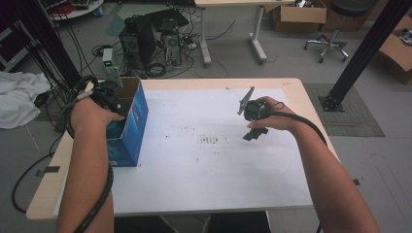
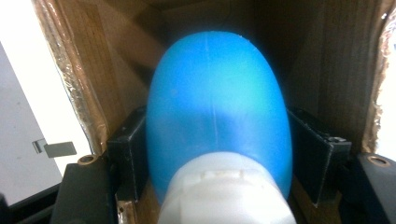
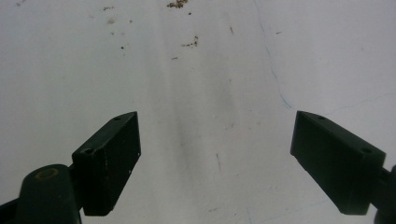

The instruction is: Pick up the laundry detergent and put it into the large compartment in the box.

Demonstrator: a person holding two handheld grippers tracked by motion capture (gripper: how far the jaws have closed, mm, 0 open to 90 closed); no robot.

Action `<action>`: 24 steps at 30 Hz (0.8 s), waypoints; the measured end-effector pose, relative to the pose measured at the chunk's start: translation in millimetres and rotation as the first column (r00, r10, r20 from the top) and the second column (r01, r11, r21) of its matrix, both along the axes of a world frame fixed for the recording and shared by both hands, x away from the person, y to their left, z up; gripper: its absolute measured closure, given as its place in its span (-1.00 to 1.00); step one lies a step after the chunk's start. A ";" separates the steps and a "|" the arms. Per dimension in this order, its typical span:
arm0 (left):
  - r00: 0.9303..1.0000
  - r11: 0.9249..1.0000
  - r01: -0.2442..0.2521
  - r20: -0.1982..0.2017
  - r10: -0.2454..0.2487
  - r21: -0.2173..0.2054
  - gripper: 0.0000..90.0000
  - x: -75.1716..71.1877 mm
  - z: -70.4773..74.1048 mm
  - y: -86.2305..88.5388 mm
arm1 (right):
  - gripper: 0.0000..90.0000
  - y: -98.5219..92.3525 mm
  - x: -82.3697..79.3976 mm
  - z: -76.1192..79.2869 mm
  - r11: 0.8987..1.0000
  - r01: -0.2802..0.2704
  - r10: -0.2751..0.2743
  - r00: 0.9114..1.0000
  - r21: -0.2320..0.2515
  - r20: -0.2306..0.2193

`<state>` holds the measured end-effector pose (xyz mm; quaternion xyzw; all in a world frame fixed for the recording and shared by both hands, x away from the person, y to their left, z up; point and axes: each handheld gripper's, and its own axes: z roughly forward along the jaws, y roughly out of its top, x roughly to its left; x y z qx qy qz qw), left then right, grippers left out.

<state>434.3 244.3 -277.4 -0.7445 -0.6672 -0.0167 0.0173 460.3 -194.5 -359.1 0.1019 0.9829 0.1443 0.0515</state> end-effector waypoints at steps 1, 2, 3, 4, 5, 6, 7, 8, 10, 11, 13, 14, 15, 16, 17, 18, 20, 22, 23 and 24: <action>1.000 1.000 0.000 0.001 0.001 -0.002 -0.30 -0.1 0.5 0.2 | -0.64 -0.1 0.0 0.2 1.000 0.000 0.000 1.000 -0.001 0.002; 1.000 1.000 0.003 0.000 -0.003 0.001 -0.31 -0.1 1.0 0.4 | -0.64 -0.1 0.0 0.5 1.000 0.001 -0.001 1.000 0.001 0.001; 1.000 1.000 -0.001 0.000 0.001 -0.003 -0.31 -0.3 1.6 0.6 | -0.64 -0.3 -0.1 0.6 1.000 0.001 -0.001 1.000 0.003 0.001; 1.000 1.000 -0.001 0.003 0.001 -0.004 -0.32 -0.4 2.5 0.8 | -0.64 -0.3 -0.2 0.7 1.000 0.003 -0.003 1.000 0.003 0.000; 1.000 1.000 -0.001 0.003 0.001 -0.004 -0.33 -0.4 2.5 0.8 | -0.64 -0.3 -0.2 0.7 1.000 0.003 -0.003 1.000 0.003 0.000; 1.000 1.000 -0.003 0.012 0.003 -0.007 -0.34 -0.9 4.1 -0.1 | -0.64 -0.6 -0.1 0.8 1.000 0.004 -0.004 1.000 0.003 0.003; 1.000 1.000 -0.002 0.010 0.002 -0.002 -0.36 -1.0 5.0 -0.9 | -0.64 -0.7 0.0 0.8 1.000 0.003 -0.003 1.000 0.004 0.004; 1.000 1.000 0.003 0.010 -0.003 0.005 -0.39 -0.8 6.0 -1.0 | -0.64 -0.8 -0.1 1.0 1.000 0.003 -0.003 1.000 0.003 0.005; 1.000 1.000 0.004 0.008 -0.004 0.016 -0.42 -1.0 8.2 -2.0 | -0.64 -1.1 0.1 1.1 1.000 0.003 -0.003 1.000 0.003 0.004; 1.000 1.000 0.004 0.011 -0.004 0.017 -0.43 -1.1 9.4 -2.2 | -0.64 -1.2 0.1 1.3 1.000 0.002 -0.002 1.000 0.001 0.005; 1.000 1.000 0.004 0.011 -0.004 0.021 -0.43 -1.4 10.9 -2.4 | -0.64 -1.2 0.0 1.4 1.000 0.003 -0.003 1.000 0.003 0.006; 1.000 1.000 0.001 0.012 -0.001 0.027 -0.43 -1.6 12.2 -2.4 | -0.64 -1.3 0.1 1.4 1.000 0.001 -0.001 1.000 0.005 0.006; 1.000 1.000 -0.004 0.016 0.004 0.028 -0.44 -2.1 14.6 -2.6 | -0.64 -1.3 -0.1 1.7 1.000 0.000 0.000 1.000 0.006 0.008; 1.000 1.000 -0.007 0.014 0.006 0.031 -0.44 -2.3 15.4 -2.5 | -0.64 -1.2 -0.2 1.9 1.000 0.000 0.000 1.000 0.006 0.008; 1.000 0.999 -0.005 0.015 0.004 0.033 -0.44 -2.6 16.1 -2.6 | -0.64 -1.1 -0.3 2.0 1.000 0.001 -0.001 1.000 0.007 0.009; 1.000 0.999 -0.001 0.019 0.001 0.037 -0.45 -2.6 17.6 -2.2 | -0.64 -1.1 -0.3 2.2 1.000 0.001 -0.001 1.000 0.007 0.009; 1.000 0.999 -0.003 0.018 0.003 0.038 -0.46 -3.2 19.6 -1.9 | -0.64 -0.9 -0.3 1.9 1.000 0.001 -0.001 1.000 0.008 0.009; 1.000 0.999 -0.004 0.018 0.004 0.043 -0.48 -3.9 21.4 -1.9 | -0.64 -0.7 -0.3 1.7 1.000 0.001 -0.001 1.000 0.009 0.008; 1.000 0.999 -0.004 0.018 0.004 0.043 -0.49 -4.1 22.5 -1.9 | -0.64 -0.5 -0.3 1.7 1.000 0.002 -0.002 1.000 0.009 0.007; 1.000 0.999 -0.005 0.021 0.004 0.042 -0.52 -4.5 23.9 -2.0 | -0.64 -0.3 -0.3 1.8 1.000 0.001 -0.001 1.000 0.009 0.008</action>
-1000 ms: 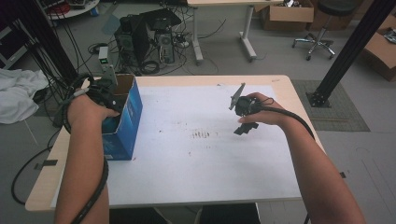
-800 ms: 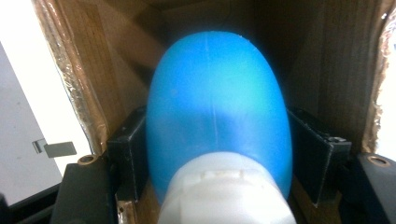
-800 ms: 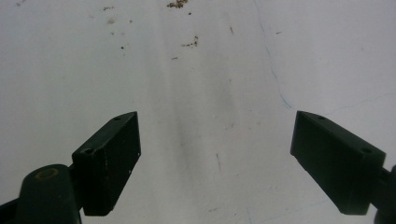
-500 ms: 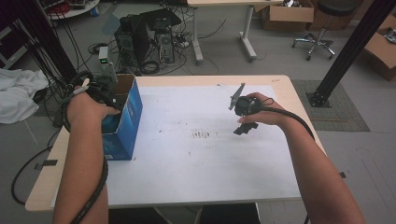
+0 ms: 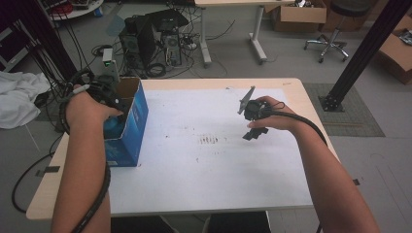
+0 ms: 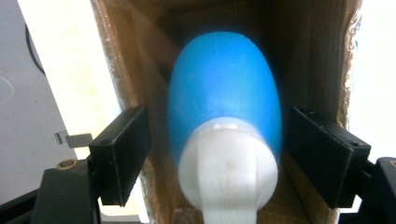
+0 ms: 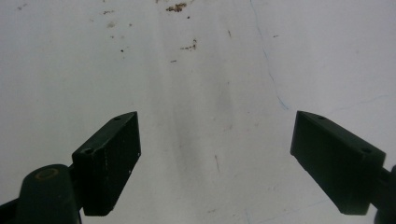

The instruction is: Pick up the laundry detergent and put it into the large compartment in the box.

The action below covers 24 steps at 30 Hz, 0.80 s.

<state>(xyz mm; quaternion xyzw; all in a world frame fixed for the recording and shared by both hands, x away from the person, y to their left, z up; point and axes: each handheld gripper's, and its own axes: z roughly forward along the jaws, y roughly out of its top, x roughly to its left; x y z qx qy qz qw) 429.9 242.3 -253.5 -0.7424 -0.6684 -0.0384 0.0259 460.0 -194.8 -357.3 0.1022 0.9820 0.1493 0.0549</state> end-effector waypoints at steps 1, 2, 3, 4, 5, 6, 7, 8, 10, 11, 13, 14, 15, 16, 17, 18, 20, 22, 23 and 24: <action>1.000 1.000 -0.003 0.005 0.003 -0.001 -0.53 -0.5 1.8 -0.6 | -0.64 0.4 -0.1 0.0 1.000 0.001 -0.001 1.000 0.001 0.000; 1.000 1.000 0.004 0.008 -0.004 0.004 -0.54 -0.7 3.9 -0.7 | -0.64 0.7 -0.1 0.2 1.000 -0.001 0.001 1.000 0.000 0.000; 1.000 1.000 0.004 0.008 -0.004 0.004 -0.57 -0.7 3.9 -0.7 | -0.64 0.7 -0.1 0.2 1.000 -0.001 0.001 1.000 0.000 0.000; 1.000 1.000 0.009 0.014 -0.009 0.009 -0.58 -1.2 7.4 -1.9 | -0.64 1.2 -0.1 0.2 1.000 -0.006 0.006 1.000 0.004 0.002; 1.000 1.000 0.008 0.015 -0.009 0.017 -0.61 -1.4 8.9 -2.6 | -0.64 1.3 -0.4 0.2 1.000 -0.005 0.005 1.000 0.004 0.003; 1.000 1.000 0.010 0.013 -0.010 0.018 -0.64 -1.6 10.5 -3.2 | -0.64 1.3 -0.3 0.3 1.000 -0.005 0.005 1.000 0.005 0.004; 1.000 1.000 0.010 0.013 -0.010 0.014 -0.64 -2.0 11.8 -3.9 | -0.64 1.1 -0.3 0.4 1.000 -0.004 0.004 1.000 0.005 0.004; 1.000 1.000 0.015 0.015 -0.015 0.018 -0.65 -2.0 13.1 -4.4 | -0.64 1.0 -0.6 0.5 1.000 -0.001 0.001 1.000 0.003 0.003; 1.000 1.000 0.010 0.014 -0.010 0.021 -0.66 -2.5 14.5 -5.6 | -0.64 0.6 -0.7 1.0 1.000 -0.001 0.001 1.000 0.003 0.003; 1.000 1.000 0.014 0.013 -0.014 0.022 -0.66 -2.7 15.3 -6.0 | -0.64 0.4 -0.7 1.2 1.000 -0.003 0.003 1.000 0.004 0.003; 1.000 1.000 0.015 0.013 -0.015 0.023 -0.68 -3.1 16.8 -6.6 | -0.64 0.0 -0.9 1.5 1.000 -0.003 0.003 1.000 0.005 0.004; 1.000 1.000 0.018 0.013 -0.019 0.023 -0.68 -3.4 17.4 -7.2 | -0.64 0.0 -0.9 1.6 1.000 -0.003 0.003 1.000 0.005 0.005; 1.000 1.000 0.022 0.012 -0.022 0.022 -0.68 -3.7 18.2 -7.7 | -0.64 0.1 -1.0 1.7 1.000 -0.003 0.003 1.000 0.005 0.005; 1.000 0.999 0.023 0.016 -0.024 0.026 -0.69 -4.0 19.3 -8.1 | -0.64 0.2 -1.1 1.7 1.000 -0.003 0.003 1.000 0.005 0.004; 0.999 0.999 0.032 0.017 -0.033 0.030 -0.70 -4.2 20.8 -8.1 | -0.64 0.4 -1.2 1.8 1.000 -0.006 0.006 1.000 0.004 0.004; 0.999 0.999 0.031 0.018 -0.031 0.029 -0.70 -4.8 21.9 -9.1 | -0.64 0.6 -1.4 1.8 1.000 -0.005 0.005 1.000 0.004 0.004; 0.999 0.998 0.036 0.018 -0.037 0.042 -0.76 -5.5 24.2 -10.9 | -0.64 0.9 -1.8 2.0 1.000 -0.004 0.004 1.000 0.005 0.003; 0.999 0.998 0.045 0.022 -0.046 0.048 -0.78 -6.8 27.4 -13.3 | -0.64 1.1 -1.9 2.3 1.000 -0.005 0.005 1.000 0.005 0.004; 0.998 0.998 0.048 0.025 -0.049 0.049 -0.81 -7.2 28.9 -14.5 | -0.64 1.1 -1.9 2.2 1.000 -0.007 0.007 1.000 0.008 0.006; 0.998 0.997 0.053 0.025 -0.054 0.049 -0.81 -7.7 30.3 -15.8 | -0.64 1.3 -2.0 2.4 1.000 -0.008 0.008 1.000 0.007 0.007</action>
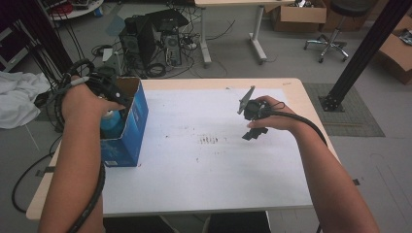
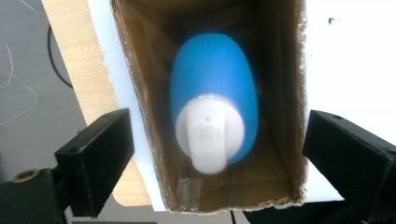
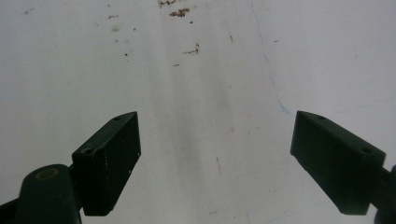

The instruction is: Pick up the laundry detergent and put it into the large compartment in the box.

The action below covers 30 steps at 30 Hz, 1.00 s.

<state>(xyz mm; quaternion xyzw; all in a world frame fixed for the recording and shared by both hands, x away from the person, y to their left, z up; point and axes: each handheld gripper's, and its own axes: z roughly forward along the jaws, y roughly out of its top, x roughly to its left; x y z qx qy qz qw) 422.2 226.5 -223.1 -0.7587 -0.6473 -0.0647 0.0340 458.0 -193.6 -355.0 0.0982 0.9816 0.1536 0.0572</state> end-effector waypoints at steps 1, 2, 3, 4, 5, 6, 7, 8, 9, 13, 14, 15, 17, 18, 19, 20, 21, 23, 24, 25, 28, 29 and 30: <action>1.000 1.000 0.007 0.000 -0.007 0.002 -0.81 -0.4 1.2 -0.9 | -0.64 0.1 -0.1 0.1 1.000 0.000 0.000 1.000 0.001 0.001; 1.000 1.000 0.009 0.000 -0.009 0.004 -0.82 -0.8 2.4 -2.0 | -0.64 0.3 -0.2 0.1 1.000 0.001 -0.001 1.000 0.001 0.001; 1.000 1.000 0.013 0.003 -0.013 0.005 -0.83 -1.3 3.5 -3.2 | -0.64 0.5 -0.6 0.1 1.000 0.001 -0.001 1.000 0.000 0.000; 1.000 1.000 0.015 0.004 -0.015 0.004 -0.82 -1.7 4.3 -4.2 | -0.64 0.9 -1.0 0.1 1.000 0.001 -0.001 1.000 -0.001 0.000; 1.000 1.000 0.015 0.004 -0.015 0.004 -0.83 -1.7 4.3 -4.2 | -0.64 1.1 -1.1 0.3 1.000 -0.002 0.002 1.000 0.000 0.000; 1.000 1.000 0.020 0.000 -0.020 0.004 -0.84 -2.5 5.7 -6.1 | -0.64 1.2 -1.3 0.6 1.000 -0.004 0.004 1.000 0.002 0.001; 1.000 1.000 0.023 0.001 -0.023 0.004 -0.84 -3.0 6.2 -7.1 | -0.64 1.3 -1.8 1.0 1.000 -0.001 0.001 1.000 0.002 0.002; 1.000 1.000 0.024 -0.005 -0.024 0.003 -0.86 -3.5 6.5 -8.2 | -0.64 1.3 -2.1 1.4 1.000 0.000 0.000 1.000 0.003 0.001; 0.999 0.999 0.034 -0.011 -0.034 0.005 -0.89 -3.7 7.1 -9.3 | -0.64 1.1 -2.1 1.6 1.000 -0.002 0.002 1.000 0.004 0.002; 0.999 0.999 0.052 -0.012 -0.052 0.000 -1.00 -5.3 10.2 -14.7 | -0.64 0.5 -2.9 2.4 1.000 -0.002 0.002 1.000 0.001 0.000; 0.998 0.998 0.059 -0.013 -0.059 -0.002 -1.00 -5.8 11.3 -16.6 | -0.64 0.5 -3.0 2.5 1.000 -0.002 0.002 1.000 0.001 -0.001; 0.997 0.997 0.071 -0.011 -0.071 0.001 -1.00 -6.3 12.6 -18.4 | -0.64 0.4 -3.1 2.6 1.000 -0.002 0.002 1.000 0.001 -0.001; 0.995 0.995 0.097 -0.009 -0.097 0.008 -1.00 -7.5 15.5 -23.1 | -0.64 0.4 -3.2 2.7 1.000 -0.003 0.003 1.000 0.001 -0.001; 0.994 0.994 0.108 -0.002 -0.108 0.007 -1.00 -8.2 17.0 -25.7 | -0.64 0.5 -3.3 2.9 1.000 -0.003 0.003 1.000 -0.001 -0.001; 0.994 0.994 0.108 -0.002 -0.108 0.007 -1.00 -8.2 17.0 -25.7 | -0.64 0.5 -3.3 2.9 1.000 -0.003 0.003 1.000 -0.001 -0.001; 0.992 0.992 0.123 -0.003 -0.123 0.004 -1.00 -9.0 19.2 -29.2 | -0.64 0.5 -3.4 3.1 1.000 -0.001 0.001 1.000 -0.002 -0.003; 0.990 0.990 0.139 -0.006 -0.139 0.007 -1.00 -9.2 20.6 -31.2 | -0.64 0.4 -3.4 3.2 1.000 -0.001 0.001 1.000 -0.003 -0.003; 0.980 0.980 0.199 -0.003 -0.199 0.008 -1.00 -11.0 25.3 -41.7 | -0.64 0.2 -3.1 3.6 1.000 -0.001 0.001 1.000 -0.003 -0.003; 0.974 0.974 0.225 0.003 -0.225 0.014 -1.00 -11.9 26.4 -46.2 | -0.64 0.1 -3.1 3.6 1.000 -0.001 0.001 1.000 -0.004 -0.004; 0.969 0.969 0.245 0.005 -0.246 0.023 -1.00 -12.6 27.4 -50.4 | -0.64 -0.1 -2.9 3.6 1.000 -0.001 0.001 1.000 -0.003 -0.006; 0.951 0.950 0.310 0.009 -0.311 0.022 -1.00 -14.6 29.3 -62.8 | -0.64 -0.3 -2.9 3.7 1.000 -0.002 0.002 1.000 -0.003 -0.010; 0.945 0.945 0.328 0.005 -0.328 0.013 -1.00 -15.1 29.6 -66.5 | -0.64 -0.2 -3.1 3.7 1.000 -0.002 0.002 1.000 0.000 -0.010; 0.934 0.934 0.356 0.000 -0.356 0.007 -1.00 -15.6 29.9 -70.6 | -0.64 -0.1 -3.3 3.9 1.000 -0.003 0.003 1.000 0.001 -0.011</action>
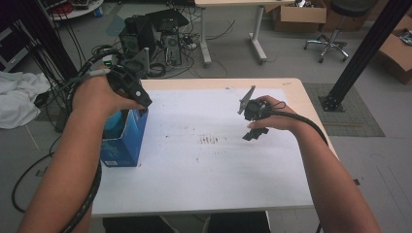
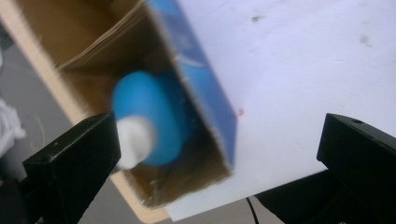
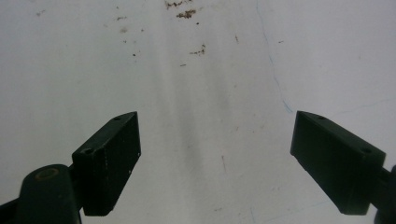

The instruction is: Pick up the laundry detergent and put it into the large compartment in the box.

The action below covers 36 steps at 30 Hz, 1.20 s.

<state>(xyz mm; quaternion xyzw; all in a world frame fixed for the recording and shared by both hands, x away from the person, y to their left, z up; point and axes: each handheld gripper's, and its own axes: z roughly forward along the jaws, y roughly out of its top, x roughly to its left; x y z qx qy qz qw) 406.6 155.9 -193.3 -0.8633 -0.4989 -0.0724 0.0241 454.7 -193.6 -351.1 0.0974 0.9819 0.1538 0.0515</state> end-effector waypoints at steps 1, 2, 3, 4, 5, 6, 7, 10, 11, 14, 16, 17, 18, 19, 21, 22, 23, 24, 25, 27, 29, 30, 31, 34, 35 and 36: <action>0.999 0.999 0.033 0.003 -0.033 -0.005 -1.00 -0.9 -0.1 -4.5 | -0.64 0.1 -0.2 0.3 1.000 -0.002 0.002 1.000 0.000 0.000; 0.998 0.998 0.062 0.001 -0.062 -0.015 -1.00 -1.8 -0.1 -8.8 | -0.64 0.1 -0.2 0.5 1.000 -0.004 0.004 1.000 0.000 -0.001; 0.996 0.996 0.087 -0.006 -0.088 -0.028 -1.00 -3.0 -0.1 -13.4 | -0.64 0.2 -0.3 0.7 1.000 -0.005 0.005 1.000 -0.001 0.000; 0.993 0.993 0.113 -0.008 -0.114 -0.040 -1.00 -4.6 -0.4 -18.1 | -0.64 0.1 -0.4 0.9 1.000 -0.007 0.007 1.000 0.001 0.000; 0.989 0.988 0.145 -0.006 -0.145 -0.047 -1.00 -6.1 -0.4 -22.7 | -0.64 0.1 -0.5 1.2 1.000 -0.007 0.007 1.000 0.001 -0.001; 0.984 0.982 0.179 -0.010 -0.179 -0.056 -1.00 -7.6 -0.3 -27.2 | -0.64 0.1 -0.7 1.6 1.000 -0.007 0.007 1.000 0.000 0.000; 0.978 0.976 0.208 -0.019 -0.210 -0.064 -1.00 -9.2 -0.5 -31.6 | -0.64 0.2 -0.8 2.3 1.000 -0.009 0.009 1.000 -0.004 -0.001; 0.963 0.962 0.265 -0.038 -0.268 -0.069 -1.00 -12.8 -1.8 -40.5 | -0.64 0.8 -1.3 3.3 1.000 -0.012 0.012 1.000 -0.005 -0.001; 0.941 0.939 0.333 -0.031 -0.336 -0.083 -1.00 -16.9 -2.9 -49.3 | -0.64 2.1 -2.6 4.6 1.000 -0.020 0.020 1.000 -0.004 0.001; 0.910 0.907 0.404 -0.048 -0.411 -0.114 -1.00 -22.3 -5.9 -60.3 | -0.64 4.8 -4.5 7.0 0.999 -0.033 0.033 0.999 -0.012 0.005; 0.894 0.893 0.434 -0.064 -0.443 -0.118 -1.00 -24.8 -9.0 -66.5 | -0.64 6.3 -5.8 8.4 0.999 -0.039 0.040 0.999 -0.012 0.009; 0.883 0.883 0.456 -0.067 -0.465 -0.109 -1.00 -26.4 -10.6 -69.5 | -0.64 6.9 -6.4 9.2 0.999 -0.042 0.042 0.999 -0.014 0.007; 0.872 0.873 0.476 -0.069 -0.484 -0.102 -1.00 -28.1 -12.0 -72.5 | -0.64 7.5 -6.8 9.8 0.999 -0.047 0.047 0.999 -0.015 0.009; 0.872 0.873 0.476 -0.069 -0.484 -0.102 -1.00 -28.1 -12.0 -72.5 | -0.64 7.5 -6.8 9.8 0.999 -0.047 0.047 0.999 -0.015 0.009; 0.836 0.837 0.539 -0.057 -0.545 -0.094 -1.00 -32.7 -14.2 -79.0 | -0.64 9.0 -8.2 12.3 0.998 -0.057 0.057 0.998 -0.021 0.009; 0.821 0.822 0.562 -0.062 -0.568 -0.094 -1.00 -33.4 -14.4 -80.7 | -0.64 9.4 -8.7 13.2 0.998 -0.056 0.057 0.998 -0.024 0.008; 0.821 0.822 0.562 -0.062 -0.568 -0.094 -1.00 -33.4 -14.4 -80.7 | -0.64 9.4 -8.7 13.2 0.998 -0.056 0.057 0.998 -0.024 0.008; 0.810 0.811 0.576 -0.061 -0.583 -0.101 -1.00 -33.7 -14.6 -82.1 | -0.64 9.5 -9.3 14.3 0.998 -0.056 0.056 0.998 -0.028 0.007; 0.787 0.788 0.607 -0.057 -0.614 -0.101 -1.00 -34.2 -15.8 -84.7 | -0.64 9.4 -9.7 14.9 0.998 -0.058 0.058 0.998 -0.033 0.005; 0.765 0.766 0.635 -0.058 -0.642 -0.104 -1.00 -35.3 -17.4 -86.7 | -0.64 9.0 -10.4 16.1 0.997 -0.057 0.057 0.998 -0.044 0.003; 0.742 0.744 0.661 -0.065 -0.667 -0.100 -1.00 -37.0 -19.4 -88.2 | -0.64 8.5 -10.8 18.2 0.997 -0.057 0.058 0.998 -0.053 0.006; 0.729 0.732 0.674 -0.069 -0.681 -0.101 -1.00 -37.9 -19.5 -88.9 | -0.64 8.1 -10.6 19.5 0.997 -0.061 0.061 0.998 -0.051 0.006; 0.715 0.718 0.688 -0.074 -0.695 -0.104 -1.00 -38.6 -19.5 -89.4 | -0.64 7.9 -10.8 21.0 0.997 -0.057 0.057 0.998 -0.050 0.007; 0.684 0.690 0.714 -0.093 -0.723 -0.117 -1.00 -40.9 -20.3 -90.6 | -0.64 7.3 -10.4 24.3 0.997 -0.057 0.057 0.998 -0.051 0.006; 0.675 0.682 0.721 -0.098 -0.731 -0.119 -1.00 -41.8 -20.9 -91.1 | -0.64 7.3 -10.6 24.4 0.997 -0.058 0.058 0.998 -0.051 0.005; 0.667 0.675 0.728 -0.103 -0.738 -0.121 -1.00 -42.7 -21.7 -91.6 | -0.64 7.4 -10.9 24.5 0.997 -0.059 0.060 0.998 -0.055 0.003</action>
